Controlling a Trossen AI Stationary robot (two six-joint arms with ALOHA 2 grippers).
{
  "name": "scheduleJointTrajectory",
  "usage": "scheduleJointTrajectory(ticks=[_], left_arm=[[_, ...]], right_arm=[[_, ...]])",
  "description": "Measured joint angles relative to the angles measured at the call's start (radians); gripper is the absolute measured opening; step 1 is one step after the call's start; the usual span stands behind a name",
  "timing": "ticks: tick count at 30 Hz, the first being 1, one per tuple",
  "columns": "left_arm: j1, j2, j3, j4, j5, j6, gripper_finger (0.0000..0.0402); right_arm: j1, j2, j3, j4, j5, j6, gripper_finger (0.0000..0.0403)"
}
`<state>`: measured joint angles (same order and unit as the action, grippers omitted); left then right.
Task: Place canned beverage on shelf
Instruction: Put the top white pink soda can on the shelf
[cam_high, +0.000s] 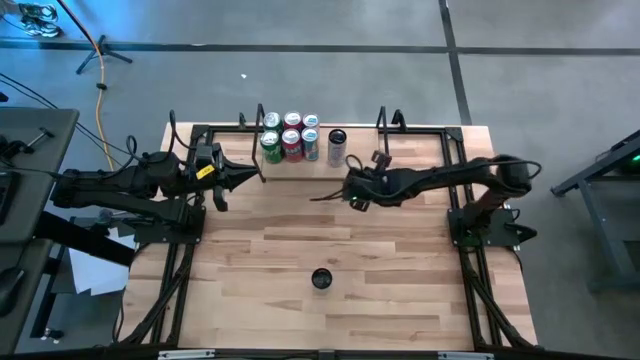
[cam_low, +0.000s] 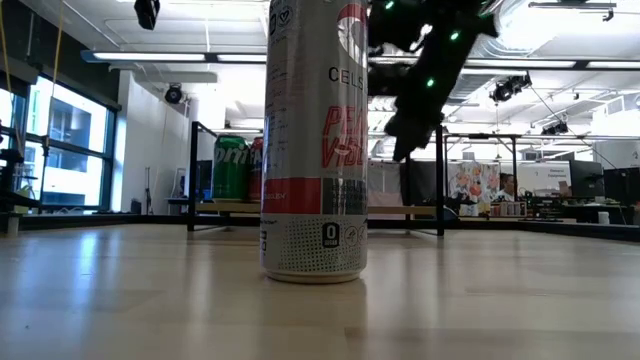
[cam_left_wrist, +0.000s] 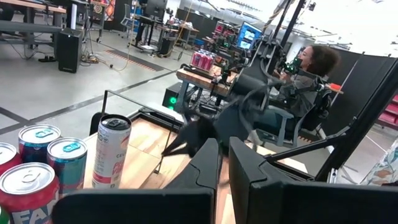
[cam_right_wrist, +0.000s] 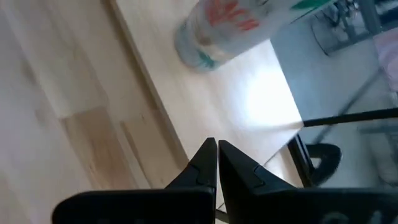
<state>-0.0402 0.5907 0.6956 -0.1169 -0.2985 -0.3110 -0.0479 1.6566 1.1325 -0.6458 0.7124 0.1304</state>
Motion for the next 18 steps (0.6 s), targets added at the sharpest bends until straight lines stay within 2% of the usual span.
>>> scheduleJointTrajectory(ticks=[5,9,18], left_arm=[[0.000,0.000,0.000,0.001,0.000,0.000,0.0003],[0.000,0.000,0.000,0.002,0.000,0.000,0.0003],[0.000,0.000,0.000,0.009,0.000,-0.001,0.0003]], right_arm=[[-0.006,-0.122,-0.070,0.110,-0.078,-0.105,0.0000],[-0.006,-0.150,-0.083,0.165,-0.109,-0.172,0.0000],[-0.006,-0.142,-0.081,0.172,-0.368,-0.341,0.0000]])
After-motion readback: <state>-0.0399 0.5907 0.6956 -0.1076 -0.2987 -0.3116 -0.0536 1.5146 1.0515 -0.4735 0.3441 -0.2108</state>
